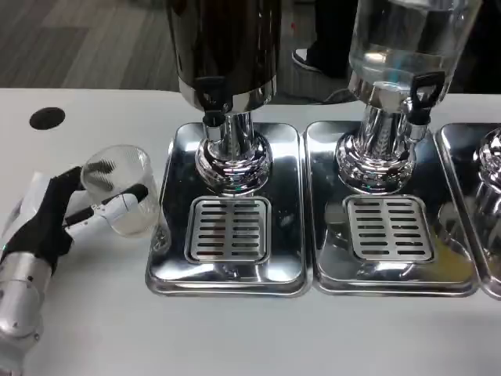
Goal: Grasp the cup under the faucet to collect the drink, then remove the cup.
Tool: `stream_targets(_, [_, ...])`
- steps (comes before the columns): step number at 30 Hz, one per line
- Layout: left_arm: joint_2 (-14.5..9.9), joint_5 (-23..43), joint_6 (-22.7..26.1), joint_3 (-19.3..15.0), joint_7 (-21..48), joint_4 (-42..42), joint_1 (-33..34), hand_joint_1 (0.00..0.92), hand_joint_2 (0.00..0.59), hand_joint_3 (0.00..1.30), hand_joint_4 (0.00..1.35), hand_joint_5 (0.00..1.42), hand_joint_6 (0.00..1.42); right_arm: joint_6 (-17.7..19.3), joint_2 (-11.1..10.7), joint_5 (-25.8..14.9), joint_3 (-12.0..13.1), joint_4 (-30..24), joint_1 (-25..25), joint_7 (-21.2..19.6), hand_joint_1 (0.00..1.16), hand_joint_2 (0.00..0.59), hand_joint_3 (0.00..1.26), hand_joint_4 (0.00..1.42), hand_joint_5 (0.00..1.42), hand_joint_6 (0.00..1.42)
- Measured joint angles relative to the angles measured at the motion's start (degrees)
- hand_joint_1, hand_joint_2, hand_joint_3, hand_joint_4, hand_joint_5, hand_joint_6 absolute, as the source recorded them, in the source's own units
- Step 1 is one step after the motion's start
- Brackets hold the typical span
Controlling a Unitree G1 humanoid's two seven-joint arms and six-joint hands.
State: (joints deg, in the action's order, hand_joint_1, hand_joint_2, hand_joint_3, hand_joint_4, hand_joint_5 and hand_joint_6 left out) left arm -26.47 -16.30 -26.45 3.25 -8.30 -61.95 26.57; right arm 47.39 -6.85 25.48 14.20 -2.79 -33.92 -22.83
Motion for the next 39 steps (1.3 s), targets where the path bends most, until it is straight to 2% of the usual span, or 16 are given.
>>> stream_targets(17, [0.0, 1.0, -1.2, -1.6, -0.7, 1.0, -2.0, 0.395, 0.212, 0.40, 0.48, 0.29, 0.00, 0.1, 0.0, -0.2, 0.0, 0.0, -0.3, 0.1, 0.74, 0.571, 0.44, 0.38, 0.31, 0.18])
stream_targets(31, [-0.6, 2.5, -1.1, -4.5, 0.1, 8.9, -5.1, 0.400, 0.216, 0.40, 0.48, 0.29, 0.00, 0.1, 0.4, -1.0, -0.3, -1.3, -0.7, 0.7, 0.74, 0.571, 0.44, 0.38, 0.31, 0.18])
stream_targets(39, [-0.5, 2.1, 0.2, -4.4, 0.9, 15.2, -6.8, 0.399, 0.216, 0.40, 0.47, 0.29, 0.00, 0.5, 0.6, -1.5, -0.2, -1.6, -1.3, 1.1, 0.74, 0.571, 0.44, 0.38, 0.31, 0.18])
